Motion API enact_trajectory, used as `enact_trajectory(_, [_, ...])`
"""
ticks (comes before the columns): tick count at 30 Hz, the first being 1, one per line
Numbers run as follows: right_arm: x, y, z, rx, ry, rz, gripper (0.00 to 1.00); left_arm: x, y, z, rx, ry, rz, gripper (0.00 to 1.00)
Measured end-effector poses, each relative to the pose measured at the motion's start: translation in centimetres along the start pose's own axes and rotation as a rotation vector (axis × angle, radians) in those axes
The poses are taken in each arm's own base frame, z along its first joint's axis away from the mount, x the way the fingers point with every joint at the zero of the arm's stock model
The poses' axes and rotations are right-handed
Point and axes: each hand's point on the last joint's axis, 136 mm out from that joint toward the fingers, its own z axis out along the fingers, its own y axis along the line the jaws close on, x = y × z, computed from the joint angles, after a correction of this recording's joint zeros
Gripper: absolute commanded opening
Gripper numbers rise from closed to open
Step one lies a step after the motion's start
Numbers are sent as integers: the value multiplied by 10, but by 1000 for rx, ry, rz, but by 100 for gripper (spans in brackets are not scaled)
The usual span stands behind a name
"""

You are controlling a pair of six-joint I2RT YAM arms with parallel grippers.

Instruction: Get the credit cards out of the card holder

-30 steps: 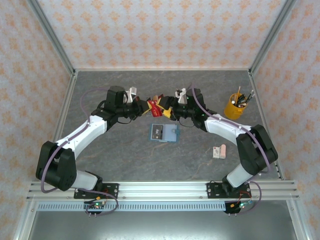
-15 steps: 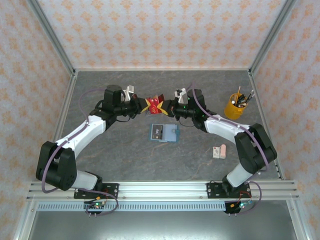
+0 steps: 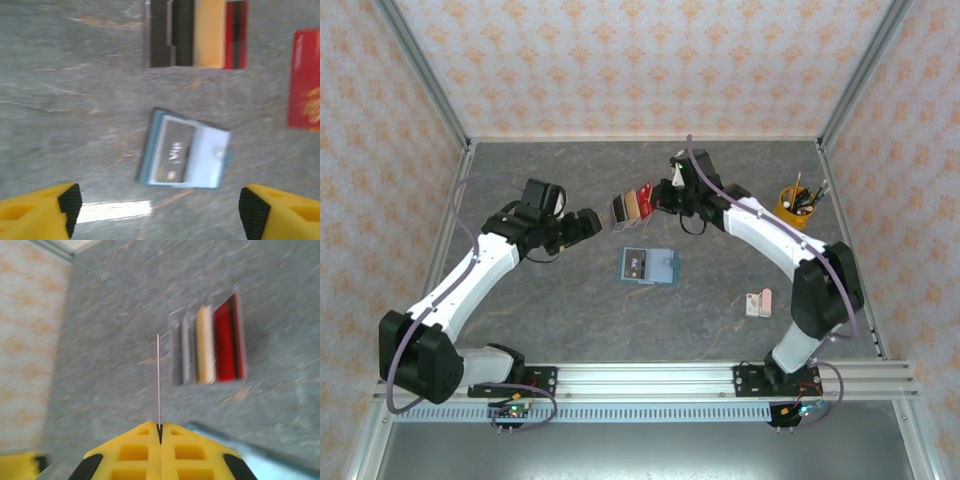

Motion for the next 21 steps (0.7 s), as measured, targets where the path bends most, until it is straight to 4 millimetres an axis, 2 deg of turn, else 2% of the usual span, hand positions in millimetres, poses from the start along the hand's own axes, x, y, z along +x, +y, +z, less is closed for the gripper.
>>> enact_trajectory(2, [-6, -10, 14, 79, 4, -47, 0, 2, 13, -7, -59, -16, 22, 100])
enact_trajectory(6, [-11, -25, 40, 188, 27, -111, 0, 9, 35, -15, -146, -36, 56, 100])
enact_trajectory(11, [-14, -37, 66, 272, 51, -163, 0, 19, 59, -14, -233, -15, 89, 100])
enact_trajectory(15, [-15, -41, 76, 295, 60, -181, 0, 24, 73, -12, -285, 2, 105, 100])
enact_trajectory(21, [-20, -42, 82, 311, 51, -186, 0, 24, 77, -14, -301, -7, 117, 100])
